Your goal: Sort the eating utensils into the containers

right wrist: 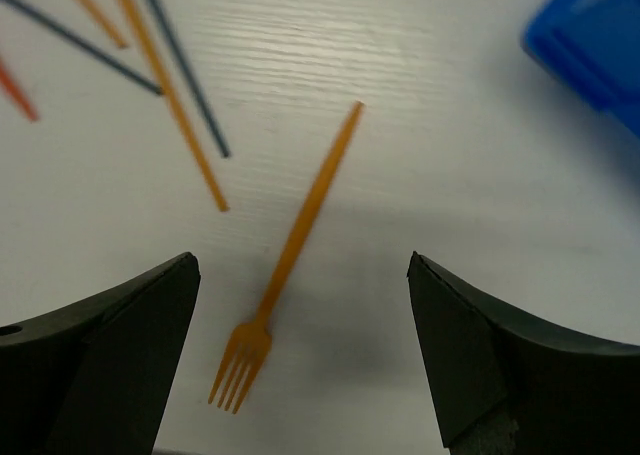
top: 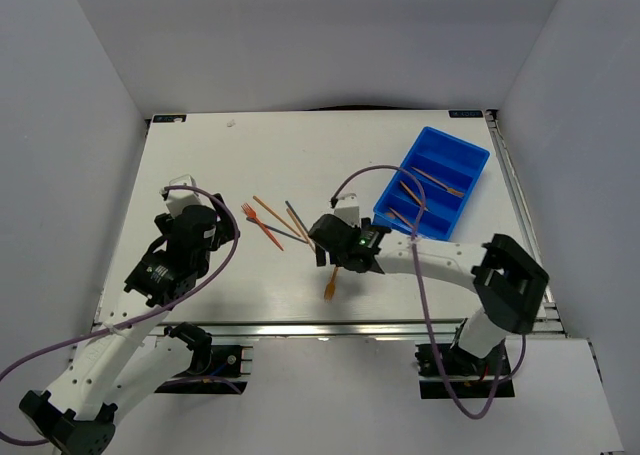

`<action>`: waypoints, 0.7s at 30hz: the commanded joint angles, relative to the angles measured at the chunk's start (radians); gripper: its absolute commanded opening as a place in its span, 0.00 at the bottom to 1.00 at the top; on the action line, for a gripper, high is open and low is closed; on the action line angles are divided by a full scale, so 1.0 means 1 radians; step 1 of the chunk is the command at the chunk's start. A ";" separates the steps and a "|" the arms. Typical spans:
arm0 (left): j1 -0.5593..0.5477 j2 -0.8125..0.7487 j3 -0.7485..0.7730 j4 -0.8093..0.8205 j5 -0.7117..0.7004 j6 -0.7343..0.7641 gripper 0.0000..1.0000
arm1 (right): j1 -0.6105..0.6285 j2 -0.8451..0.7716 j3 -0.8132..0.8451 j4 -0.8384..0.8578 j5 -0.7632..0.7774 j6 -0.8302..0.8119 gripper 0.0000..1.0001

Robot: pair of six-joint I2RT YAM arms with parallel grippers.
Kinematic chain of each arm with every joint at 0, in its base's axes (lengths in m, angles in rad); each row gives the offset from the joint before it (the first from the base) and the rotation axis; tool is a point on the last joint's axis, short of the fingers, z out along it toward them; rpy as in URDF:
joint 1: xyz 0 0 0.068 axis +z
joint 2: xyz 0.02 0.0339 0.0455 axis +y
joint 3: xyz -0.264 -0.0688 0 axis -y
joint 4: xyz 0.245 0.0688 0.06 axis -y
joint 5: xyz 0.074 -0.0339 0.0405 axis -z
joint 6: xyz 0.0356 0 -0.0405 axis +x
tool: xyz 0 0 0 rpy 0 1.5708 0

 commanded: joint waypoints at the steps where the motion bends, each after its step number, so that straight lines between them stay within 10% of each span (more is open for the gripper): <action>1: -0.002 -0.004 0.004 0.001 -0.012 -0.001 0.98 | 0.011 0.066 0.175 -0.360 0.196 0.535 0.89; 10: -0.002 -0.028 0.001 -0.001 -0.010 -0.003 0.98 | 0.050 0.247 0.182 -0.287 0.086 0.471 0.84; 16: -0.002 -0.030 0.001 0.001 -0.009 -0.003 0.98 | 0.050 0.330 0.239 -0.355 0.086 0.517 0.62; 21: -0.002 -0.033 0.001 0.002 -0.006 -0.001 0.98 | 0.047 0.324 0.175 -0.276 0.023 0.491 0.12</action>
